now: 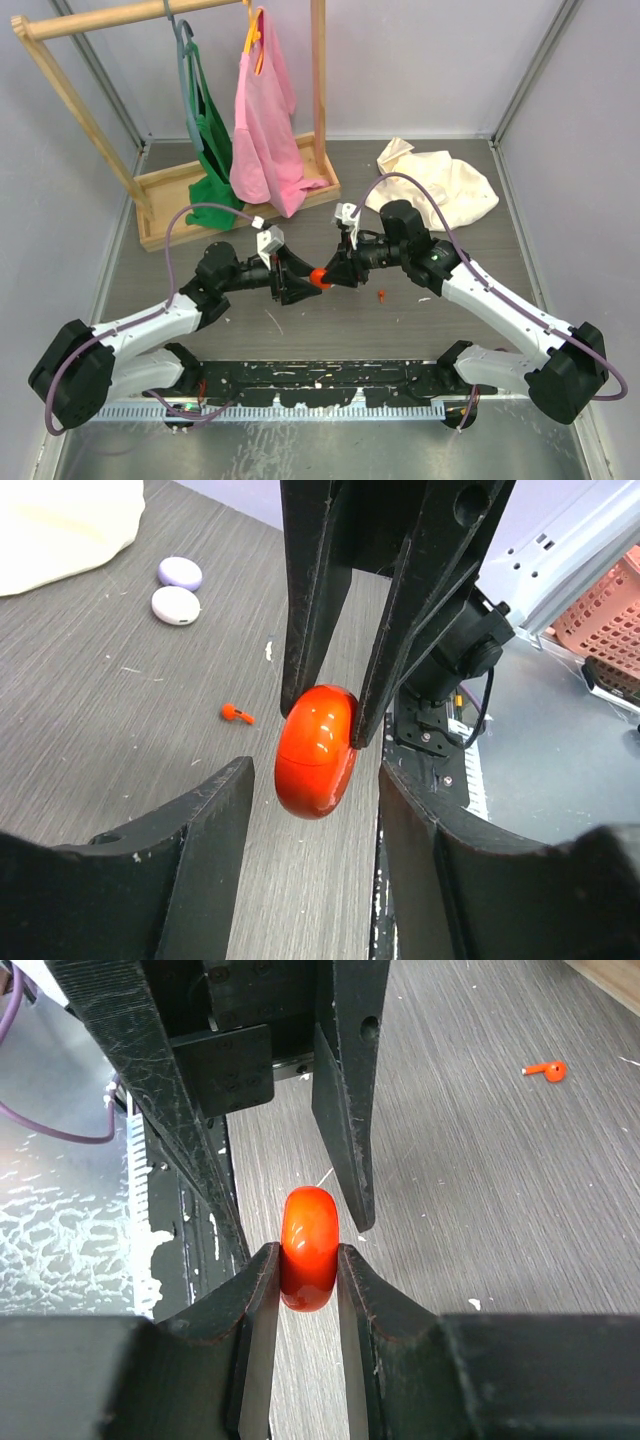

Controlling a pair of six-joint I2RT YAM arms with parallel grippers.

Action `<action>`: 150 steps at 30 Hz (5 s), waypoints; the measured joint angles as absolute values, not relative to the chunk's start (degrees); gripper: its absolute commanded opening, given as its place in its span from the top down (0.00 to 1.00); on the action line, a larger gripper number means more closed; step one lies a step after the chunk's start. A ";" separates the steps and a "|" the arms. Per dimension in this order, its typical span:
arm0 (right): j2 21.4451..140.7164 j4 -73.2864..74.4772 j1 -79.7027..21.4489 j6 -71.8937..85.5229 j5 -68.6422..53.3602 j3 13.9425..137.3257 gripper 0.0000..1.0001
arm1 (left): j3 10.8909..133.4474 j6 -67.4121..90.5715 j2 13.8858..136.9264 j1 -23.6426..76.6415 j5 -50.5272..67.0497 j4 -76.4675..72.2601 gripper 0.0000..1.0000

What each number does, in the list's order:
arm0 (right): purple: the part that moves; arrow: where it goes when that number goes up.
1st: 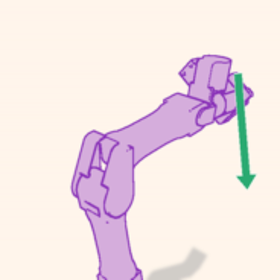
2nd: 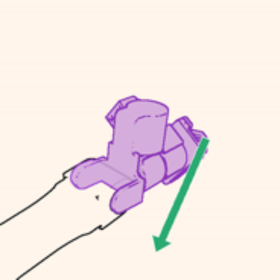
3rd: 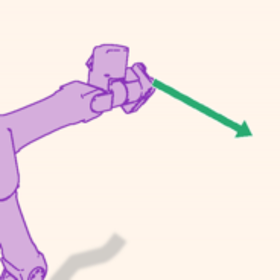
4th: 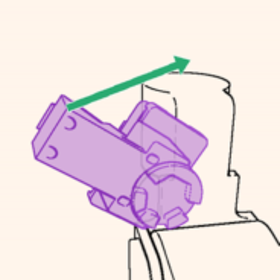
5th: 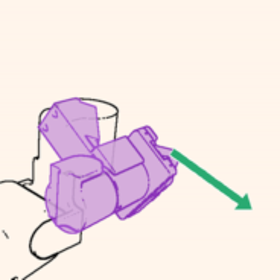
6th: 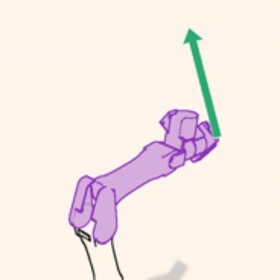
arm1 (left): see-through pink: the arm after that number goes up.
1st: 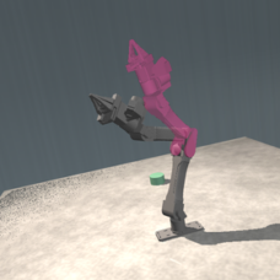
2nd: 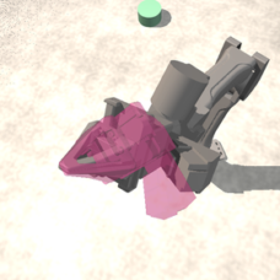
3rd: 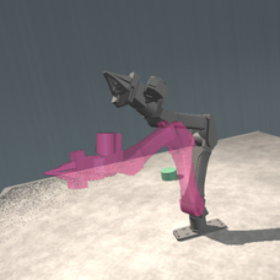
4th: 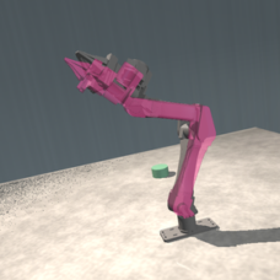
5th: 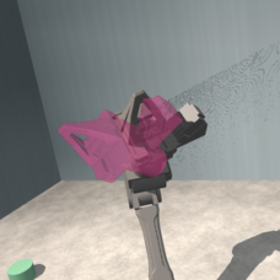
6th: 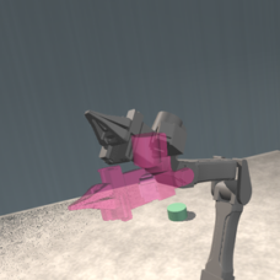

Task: Insert the wireless bluetooth earbuds into the charging case
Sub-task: Pick up the charging case at the center of the board, then open the charging case, then adjust the charging case.

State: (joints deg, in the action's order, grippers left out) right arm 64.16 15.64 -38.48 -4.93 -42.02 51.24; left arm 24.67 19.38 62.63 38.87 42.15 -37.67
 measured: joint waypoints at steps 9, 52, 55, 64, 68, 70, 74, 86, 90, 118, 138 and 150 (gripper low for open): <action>64.16 15.66 -38.48 -6.00 -44.10 51.24 0.91 | 24.49 22.11 64.93 38.87 44.01 -41.39 0.58; 64.12 15.49 -38.52 -6.50 -41.65 51.27 0.56 | 20.88 15.68 62.04 38.87 44.95 -43.07 1.00; 63.99 15.49 -38.52 -5.93 -40.29 51.29 0.56 | 20.38 14.44 61.63 38.87 44.53 -43.03 1.00; 63.75 14.79 -38.50 -5.32 -35.88 51.46 0.56 | 19.35 12.16 60.53 39.33 44.97 -43.11 1.00; 63.75 14.74 -38.50 -4.82 -34.46 51.48 0.54 | 19.31 11.38 60.03 39.42 45.06 -43.16 1.00; 63.75 14.72 -38.50 -4.58 -34.13 51.53 0.52 | 19.14 10.90 59.92 39.46 44.93 -43.38 1.00; 63.75 14.57 -38.50 -3.99 -33.93 51.55 0.47 | 18.04 9.69 59.75 39.53 44.12 -43.53 1.00; 60.10 6.61 -38.50 -2.96 -36.99 47.75 0.39 | 16.23 9.10 57.67 39.53 41.50 -44.40 1.00; 60.10 5.78 -38.52 -3.64 -38.98 45.84 0.40 | 15.81 9.10 56.12 39.62 41.19 -44.86 1.00; 64.95 4.25 -40.12 -6.66 -45.30 46.22 0.82 | 14.52 9.26 53.82 40.01 41.36 -45.89 0.95; 65.41 21.67 -47.11 -15.31 -31.70 57.60 0.99 | 14.98 6.07 55.48 40.38 41.87 -41.30 0.35; 65.41 26.81 -61.91 -20.03 -2.13 59.92 1.00 | 14.98 7.51 53.98 40.38 40.64 -40.51 0.16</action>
State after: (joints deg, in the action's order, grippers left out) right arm 65.41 26.81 -61.91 -20.03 -2.13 59.92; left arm 14.98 7.51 53.98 40.38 40.64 -40.51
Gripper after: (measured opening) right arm 0.135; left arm 0.834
